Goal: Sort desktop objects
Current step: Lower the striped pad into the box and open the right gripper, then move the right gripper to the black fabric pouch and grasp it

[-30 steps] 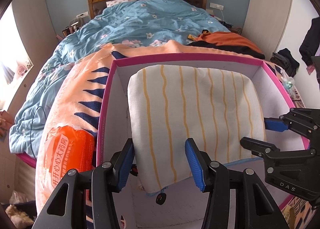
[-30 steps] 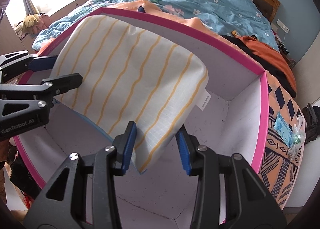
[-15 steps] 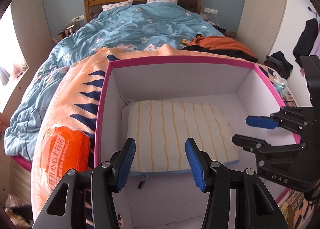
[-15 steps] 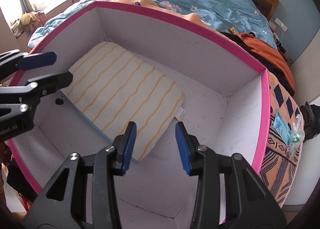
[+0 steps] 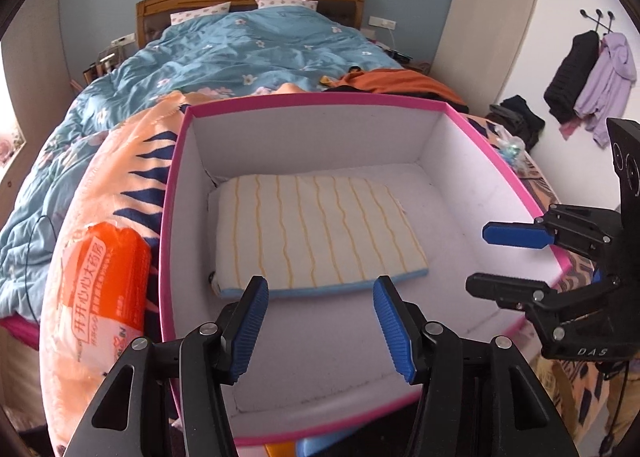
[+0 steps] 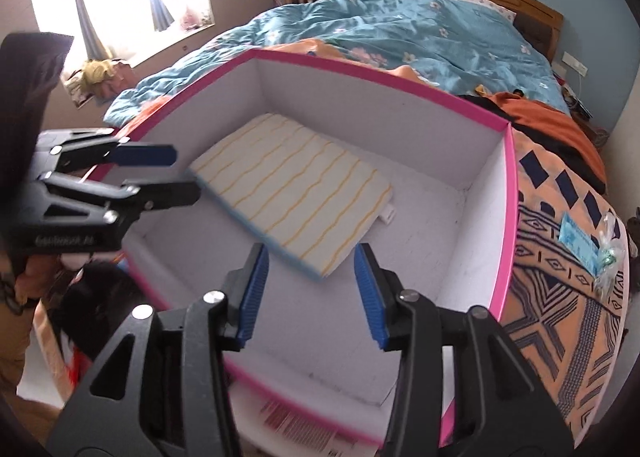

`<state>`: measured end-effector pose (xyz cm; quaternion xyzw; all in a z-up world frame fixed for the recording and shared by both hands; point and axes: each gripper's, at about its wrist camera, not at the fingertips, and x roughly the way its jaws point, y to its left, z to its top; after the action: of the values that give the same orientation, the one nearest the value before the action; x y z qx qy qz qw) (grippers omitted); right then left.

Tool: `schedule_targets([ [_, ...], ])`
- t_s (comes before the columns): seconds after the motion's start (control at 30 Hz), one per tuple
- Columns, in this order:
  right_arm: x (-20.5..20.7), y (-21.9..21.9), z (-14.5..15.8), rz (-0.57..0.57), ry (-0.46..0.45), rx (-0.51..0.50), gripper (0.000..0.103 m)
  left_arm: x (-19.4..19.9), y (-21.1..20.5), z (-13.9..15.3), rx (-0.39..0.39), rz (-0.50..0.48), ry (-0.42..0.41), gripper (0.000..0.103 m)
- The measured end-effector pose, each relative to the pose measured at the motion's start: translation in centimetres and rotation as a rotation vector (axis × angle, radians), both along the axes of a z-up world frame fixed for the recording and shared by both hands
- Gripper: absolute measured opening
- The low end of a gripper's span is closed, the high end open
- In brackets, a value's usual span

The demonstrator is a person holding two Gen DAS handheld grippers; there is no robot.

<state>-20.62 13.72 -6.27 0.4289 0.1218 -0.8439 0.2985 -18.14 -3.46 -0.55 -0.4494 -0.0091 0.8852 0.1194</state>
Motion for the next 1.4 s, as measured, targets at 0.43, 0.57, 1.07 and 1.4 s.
schedule_targets([
  [0.43, 1.5, 1.4, -0.5, 0.072, -0.08, 0.029, 0.051, 2.6, 1.0, -0.1, 0.021, -0.054, -0.052, 0.064],
  [0.57, 1.9, 2.3, 0.1, 0.074, -0.073, 0.035, 0.051, 2.9, 0.4, 0.1, 0.074, -0.046, -0.079, 0.064],
  [1.07, 9.6, 1.8, -0.6, 0.191, -0.073, -0.127, 0.068, 9.2, -1.0, 1.9, 0.122, -0.066, 0.127, 0.078],
  [1.4, 8.5, -0.9, -3.9, 0.192, -0.148, -0.066, 0.072, 12.2, -2.8, -2.4, 0.094, -0.006, 0.002, 0.078],
])
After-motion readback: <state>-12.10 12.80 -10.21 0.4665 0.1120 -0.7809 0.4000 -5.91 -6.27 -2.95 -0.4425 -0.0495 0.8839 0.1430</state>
